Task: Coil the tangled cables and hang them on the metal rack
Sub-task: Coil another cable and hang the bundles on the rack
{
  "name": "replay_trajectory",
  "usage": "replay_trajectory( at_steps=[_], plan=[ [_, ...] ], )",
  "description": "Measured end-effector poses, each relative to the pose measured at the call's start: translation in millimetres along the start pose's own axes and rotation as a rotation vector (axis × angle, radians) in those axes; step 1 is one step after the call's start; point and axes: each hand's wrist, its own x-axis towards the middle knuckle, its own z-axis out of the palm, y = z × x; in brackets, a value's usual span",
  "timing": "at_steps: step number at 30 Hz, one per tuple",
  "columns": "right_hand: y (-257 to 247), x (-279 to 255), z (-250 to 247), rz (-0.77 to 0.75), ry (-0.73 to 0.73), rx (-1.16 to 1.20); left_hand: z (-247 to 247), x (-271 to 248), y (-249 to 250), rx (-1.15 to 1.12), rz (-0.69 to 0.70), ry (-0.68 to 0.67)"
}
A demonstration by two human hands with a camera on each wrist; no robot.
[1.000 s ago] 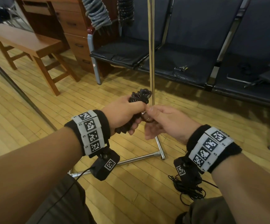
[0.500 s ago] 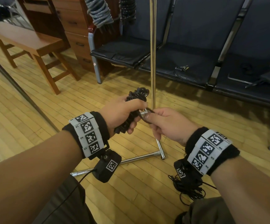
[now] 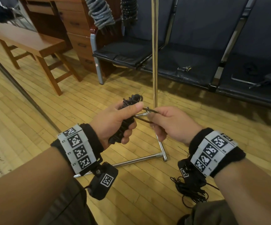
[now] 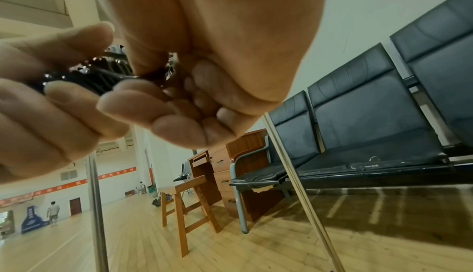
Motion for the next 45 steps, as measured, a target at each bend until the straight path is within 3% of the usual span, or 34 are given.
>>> replay_trajectory(
  at_steps=[6, 9, 14, 32, 40, 45],
  plan=[
    [-9.0, -5.7, 1.7, -0.132, 0.134, 0.403, 0.7, 4.5, -1.9, 0.084, 0.022, 0.209],
    [-11.4, -10.2, 4.4, -0.170, 0.149, 0.644, 7.7, 5.7, -2.7, 0.060, 0.005, 0.191],
    [-15.4, -16.7, 3.0, -0.220, 0.029, 0.947, 24.2, 4.1, -1.7, -0.071, -0.051, 0.077],
    [-20.9, -24.3, 2.2, -0.238, 0.141, 0.868, 51.5, 2.7, -1.0, -0.031, -0.011, 0.097],
    [-23.7, -31.7, -14.2, -0.349, -0.139, 0.817, 54.1, -0.8, 5.0, -0.260, -0.159, -0.067],
    [-27.6, -33.0, -21.5, -0.328, -0.124, 0.836, 61.0, -3.7, 9.8, -0.307, -0.196, -0.101]
  ],
)
